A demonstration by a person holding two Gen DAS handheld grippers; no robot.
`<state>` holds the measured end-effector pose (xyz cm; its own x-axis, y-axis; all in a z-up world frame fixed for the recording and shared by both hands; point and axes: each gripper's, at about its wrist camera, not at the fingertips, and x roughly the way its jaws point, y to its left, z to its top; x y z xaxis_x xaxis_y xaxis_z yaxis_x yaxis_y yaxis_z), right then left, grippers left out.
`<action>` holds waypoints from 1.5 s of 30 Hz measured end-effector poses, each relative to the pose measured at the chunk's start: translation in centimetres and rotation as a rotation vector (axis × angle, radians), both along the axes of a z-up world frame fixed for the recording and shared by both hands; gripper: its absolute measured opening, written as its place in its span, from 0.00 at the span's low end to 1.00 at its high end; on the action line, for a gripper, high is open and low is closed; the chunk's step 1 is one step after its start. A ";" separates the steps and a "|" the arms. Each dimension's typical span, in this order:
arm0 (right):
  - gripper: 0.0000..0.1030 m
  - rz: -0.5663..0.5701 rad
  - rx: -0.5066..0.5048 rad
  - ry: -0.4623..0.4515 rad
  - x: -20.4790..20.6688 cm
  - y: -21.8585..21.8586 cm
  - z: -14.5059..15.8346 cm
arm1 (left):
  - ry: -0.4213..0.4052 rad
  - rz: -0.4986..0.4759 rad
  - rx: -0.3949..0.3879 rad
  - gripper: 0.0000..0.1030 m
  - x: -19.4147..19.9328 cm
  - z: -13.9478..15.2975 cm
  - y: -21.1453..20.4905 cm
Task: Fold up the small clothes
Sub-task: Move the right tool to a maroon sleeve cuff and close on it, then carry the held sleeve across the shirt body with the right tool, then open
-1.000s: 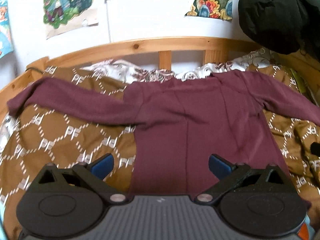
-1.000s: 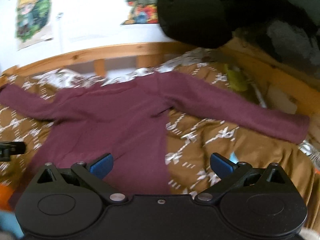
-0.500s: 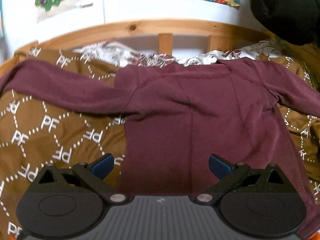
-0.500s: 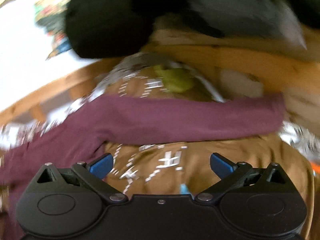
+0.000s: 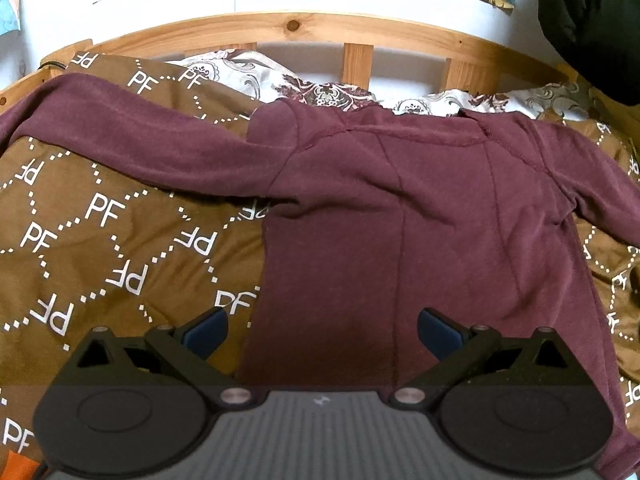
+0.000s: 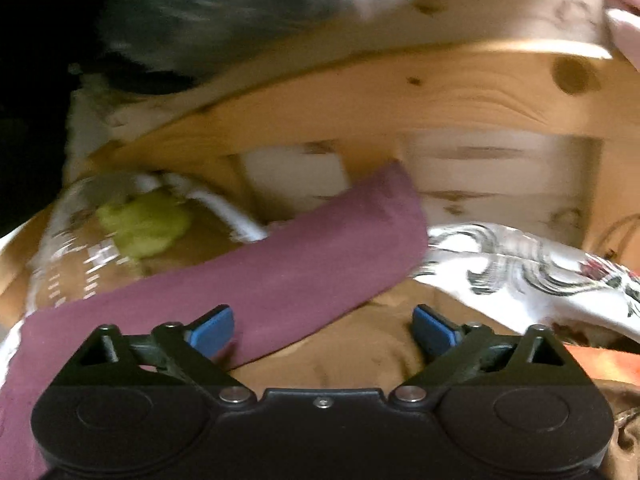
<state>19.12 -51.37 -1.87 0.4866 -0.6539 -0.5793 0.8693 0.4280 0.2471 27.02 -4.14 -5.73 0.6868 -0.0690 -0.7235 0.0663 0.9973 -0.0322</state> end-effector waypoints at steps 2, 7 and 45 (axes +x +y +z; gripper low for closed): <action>0.89 -0.045 -0.035 0.020 0.4 -0.3 -0.2 | -0.001 0.001 0.004 0.99 -0.1 0.1 0.0; 0.63 -0.055 -0.046 0.010 1.3 -0.9 -1.1 | -0.010 0.007 -0.001 0.99 -0.4 0.3 0.3; 0.80 -0.115 -0.086 -0.059 -1.5 -3.2 -1.0 | -0.018 -0.005 0.045 0.99 -0.8 -0.5 -0.2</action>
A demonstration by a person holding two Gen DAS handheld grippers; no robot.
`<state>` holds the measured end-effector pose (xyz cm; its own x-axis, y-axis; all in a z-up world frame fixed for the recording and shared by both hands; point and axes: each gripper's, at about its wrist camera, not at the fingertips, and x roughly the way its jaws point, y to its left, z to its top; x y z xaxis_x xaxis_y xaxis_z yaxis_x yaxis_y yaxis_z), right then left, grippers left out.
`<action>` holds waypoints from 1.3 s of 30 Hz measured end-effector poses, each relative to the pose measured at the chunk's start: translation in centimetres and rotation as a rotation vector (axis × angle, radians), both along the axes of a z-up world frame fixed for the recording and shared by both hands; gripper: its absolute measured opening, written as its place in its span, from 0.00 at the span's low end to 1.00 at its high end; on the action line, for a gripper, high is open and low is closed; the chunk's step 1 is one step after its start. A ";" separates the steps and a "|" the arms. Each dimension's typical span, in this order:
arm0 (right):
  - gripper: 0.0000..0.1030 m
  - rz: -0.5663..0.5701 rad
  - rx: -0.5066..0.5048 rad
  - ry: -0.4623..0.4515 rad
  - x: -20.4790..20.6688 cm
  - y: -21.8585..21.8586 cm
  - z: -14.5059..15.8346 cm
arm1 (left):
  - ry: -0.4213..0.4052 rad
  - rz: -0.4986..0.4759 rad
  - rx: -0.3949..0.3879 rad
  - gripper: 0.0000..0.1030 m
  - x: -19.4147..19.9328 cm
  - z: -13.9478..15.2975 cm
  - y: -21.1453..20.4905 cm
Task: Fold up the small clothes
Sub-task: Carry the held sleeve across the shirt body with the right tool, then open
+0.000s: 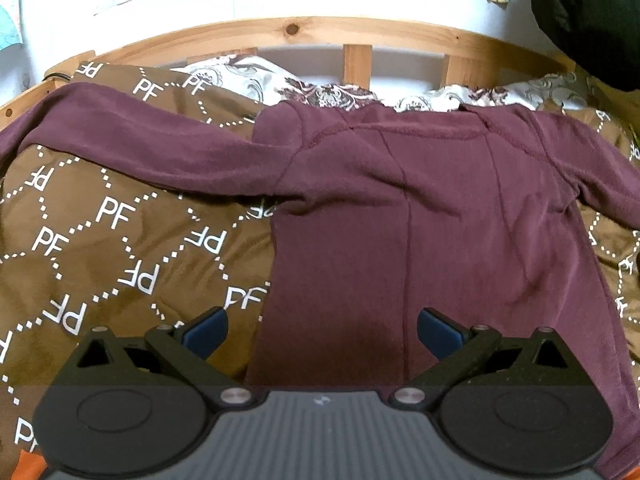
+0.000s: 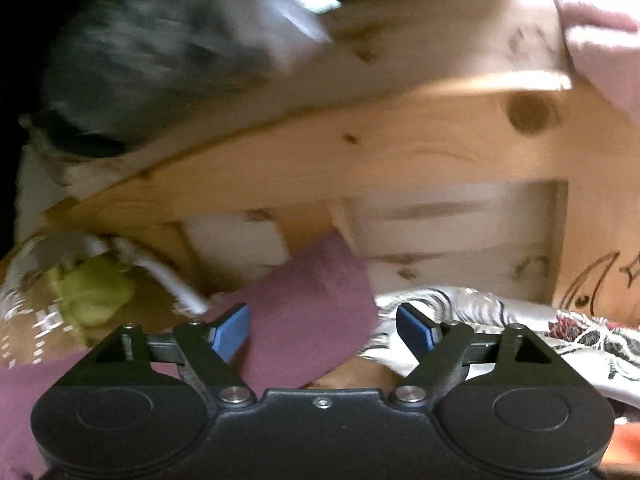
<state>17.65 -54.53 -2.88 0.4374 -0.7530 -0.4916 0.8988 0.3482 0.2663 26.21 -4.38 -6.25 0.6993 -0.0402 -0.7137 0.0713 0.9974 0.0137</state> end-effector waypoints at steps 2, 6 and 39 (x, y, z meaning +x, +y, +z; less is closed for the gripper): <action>0.72 -0.008 0.031 -0.012 -0.2 -0.6 -0.6 | 0.008 -0.002 -0.003 0.99 0.2 -0.2 0.0; 0.18 0.057 0.033 -0.026 0.3 -0.9 -0.7 | 0.013 0.001 -0.021 0.99 0.2 -0.1 0.3; 0.05 1.352 -0.638 0.040 0.1 37.4 4.0 | -0.039 0.216 -0.157 0.99 -0.3 2.5 5.4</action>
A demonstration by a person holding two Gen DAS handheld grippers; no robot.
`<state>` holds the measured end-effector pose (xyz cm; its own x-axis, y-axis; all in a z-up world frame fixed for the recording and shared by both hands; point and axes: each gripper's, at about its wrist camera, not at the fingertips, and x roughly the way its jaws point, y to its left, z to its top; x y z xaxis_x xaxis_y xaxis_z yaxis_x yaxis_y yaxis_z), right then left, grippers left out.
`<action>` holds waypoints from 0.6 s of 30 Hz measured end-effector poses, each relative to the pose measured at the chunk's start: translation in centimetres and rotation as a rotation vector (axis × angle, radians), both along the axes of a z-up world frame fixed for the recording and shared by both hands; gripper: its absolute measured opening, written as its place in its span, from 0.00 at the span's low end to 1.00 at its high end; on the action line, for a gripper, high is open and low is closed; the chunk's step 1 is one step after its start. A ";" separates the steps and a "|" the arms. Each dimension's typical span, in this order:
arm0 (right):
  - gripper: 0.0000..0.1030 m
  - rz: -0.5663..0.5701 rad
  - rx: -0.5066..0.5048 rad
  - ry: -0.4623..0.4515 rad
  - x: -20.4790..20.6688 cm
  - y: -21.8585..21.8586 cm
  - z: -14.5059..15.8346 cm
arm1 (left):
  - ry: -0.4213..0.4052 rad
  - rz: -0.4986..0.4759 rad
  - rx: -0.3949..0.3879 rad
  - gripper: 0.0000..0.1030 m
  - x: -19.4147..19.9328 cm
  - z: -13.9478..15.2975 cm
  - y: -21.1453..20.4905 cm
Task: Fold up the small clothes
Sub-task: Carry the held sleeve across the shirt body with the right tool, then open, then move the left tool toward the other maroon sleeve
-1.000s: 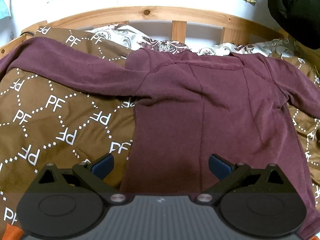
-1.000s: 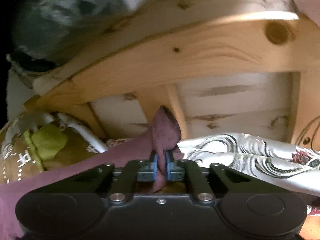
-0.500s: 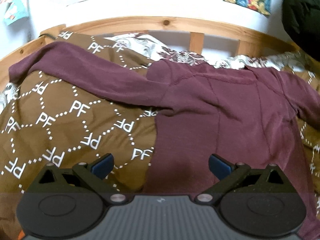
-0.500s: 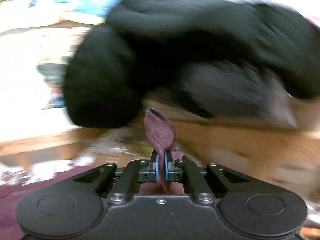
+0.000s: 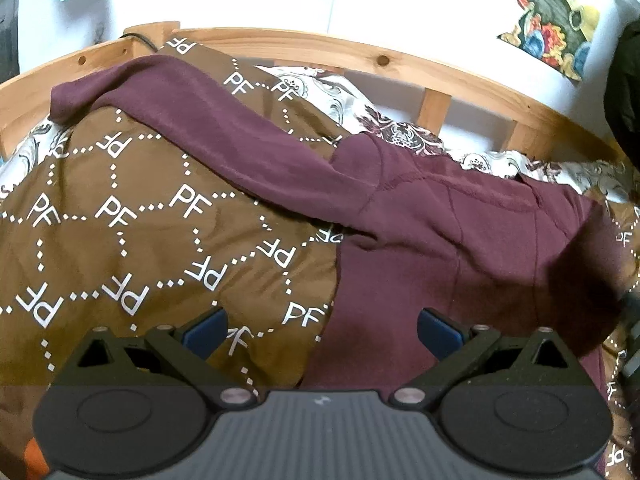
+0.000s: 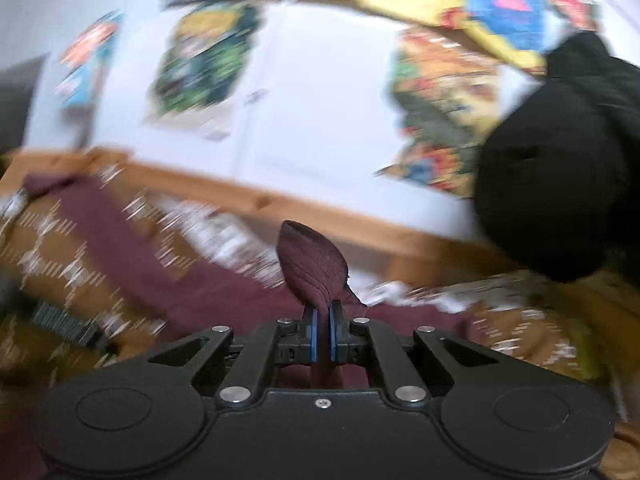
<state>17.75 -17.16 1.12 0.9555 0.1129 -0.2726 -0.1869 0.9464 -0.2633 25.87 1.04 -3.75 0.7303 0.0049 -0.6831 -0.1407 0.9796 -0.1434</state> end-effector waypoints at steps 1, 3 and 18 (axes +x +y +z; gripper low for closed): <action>0.05 0.028 -0.021 0.025 -0.1 0.9 -0.8 | -0.003 0.000 -0.007 0.99 0.0 0.0 0.1; 0.05 0.078 -0.052 0.077 -0.1 1.8 -2.3 | -0.010 -0.002 -0.014 0.99 0.0 -0.1 0.1; 0.85 0.251 -0.117 0.316 -3.5 -1.0 -3.2 | 0.004 -0.076 -0.084 0.99 1.9 -1.9 -0.7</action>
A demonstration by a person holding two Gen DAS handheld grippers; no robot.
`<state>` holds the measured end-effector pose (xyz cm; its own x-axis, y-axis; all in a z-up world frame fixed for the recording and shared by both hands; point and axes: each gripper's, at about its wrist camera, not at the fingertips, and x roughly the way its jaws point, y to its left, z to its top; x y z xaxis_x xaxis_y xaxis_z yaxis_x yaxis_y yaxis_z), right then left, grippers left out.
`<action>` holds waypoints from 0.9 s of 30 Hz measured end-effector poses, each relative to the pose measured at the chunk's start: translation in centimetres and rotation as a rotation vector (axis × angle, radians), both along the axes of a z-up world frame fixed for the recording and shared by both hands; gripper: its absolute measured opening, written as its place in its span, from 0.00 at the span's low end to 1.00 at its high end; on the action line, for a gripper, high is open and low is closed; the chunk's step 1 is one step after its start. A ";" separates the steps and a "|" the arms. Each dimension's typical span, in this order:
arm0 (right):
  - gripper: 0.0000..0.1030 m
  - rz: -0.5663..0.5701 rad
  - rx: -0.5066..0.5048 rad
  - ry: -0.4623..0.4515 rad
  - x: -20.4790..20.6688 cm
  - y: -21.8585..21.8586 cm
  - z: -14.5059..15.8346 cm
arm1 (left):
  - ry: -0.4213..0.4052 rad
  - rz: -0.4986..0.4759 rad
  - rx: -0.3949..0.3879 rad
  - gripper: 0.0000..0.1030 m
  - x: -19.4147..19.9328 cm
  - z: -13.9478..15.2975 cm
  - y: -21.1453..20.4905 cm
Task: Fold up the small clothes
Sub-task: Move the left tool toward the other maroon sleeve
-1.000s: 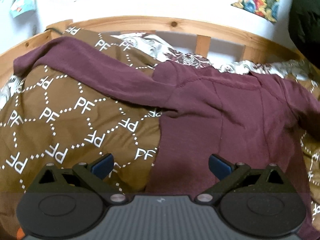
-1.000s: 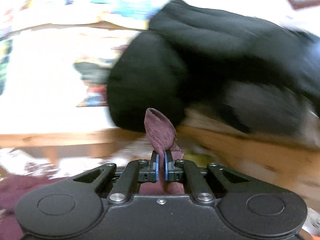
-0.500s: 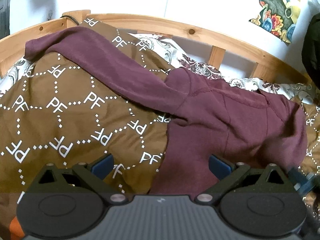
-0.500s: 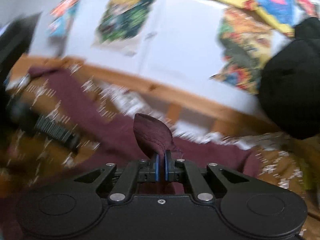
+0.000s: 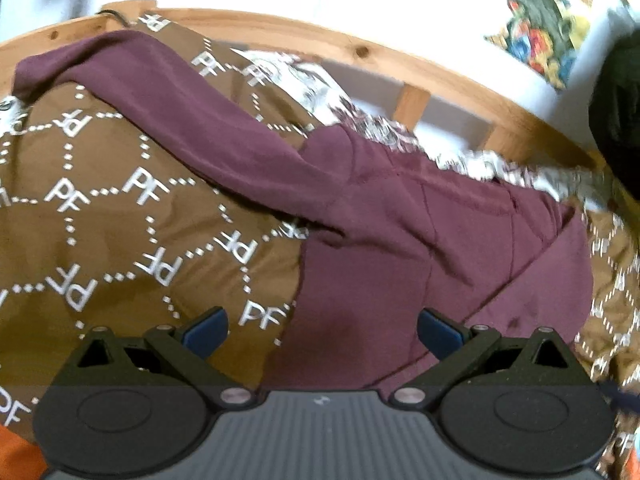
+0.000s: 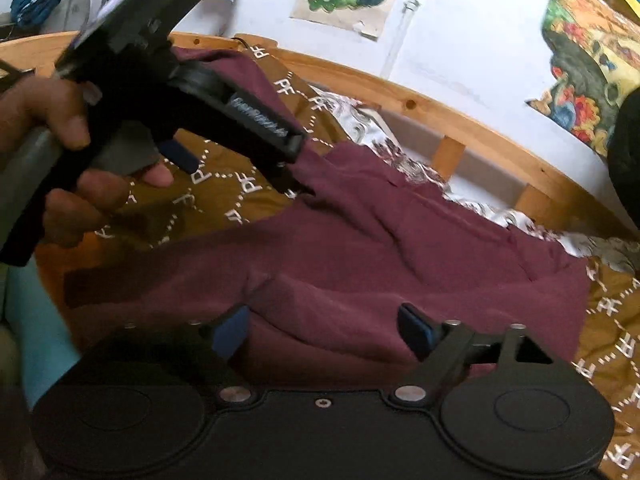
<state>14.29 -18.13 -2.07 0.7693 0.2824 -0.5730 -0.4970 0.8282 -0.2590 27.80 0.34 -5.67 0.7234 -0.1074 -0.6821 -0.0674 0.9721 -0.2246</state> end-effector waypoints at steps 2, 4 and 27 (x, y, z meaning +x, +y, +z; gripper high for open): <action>0.85 -0.067 0.006 -0.001 0.9 -2.1 0.5 | 0.033 -0.034 0.045 0.99 0.4 -0.9 -1.2; 0.85 -0.168 0.013 -0.010 2.5 -4.7 0.8 | 0.066 -0.065 0.086 0.99 0.6 -1.8 -2.3; 0.02 -0.599 0.253 -0.099 13.4 -18.6 -2.3 | 0.083 -0.263 0.413 0.99 -1.0 -5.7 -8.6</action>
<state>27.68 -36.72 -4.34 0.8812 -0.0945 -0.4632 0.0852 0.9955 -0.0409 26.84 -8.28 -11.37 0.6498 0.0124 -0.7600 0.1905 0.9653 0.1786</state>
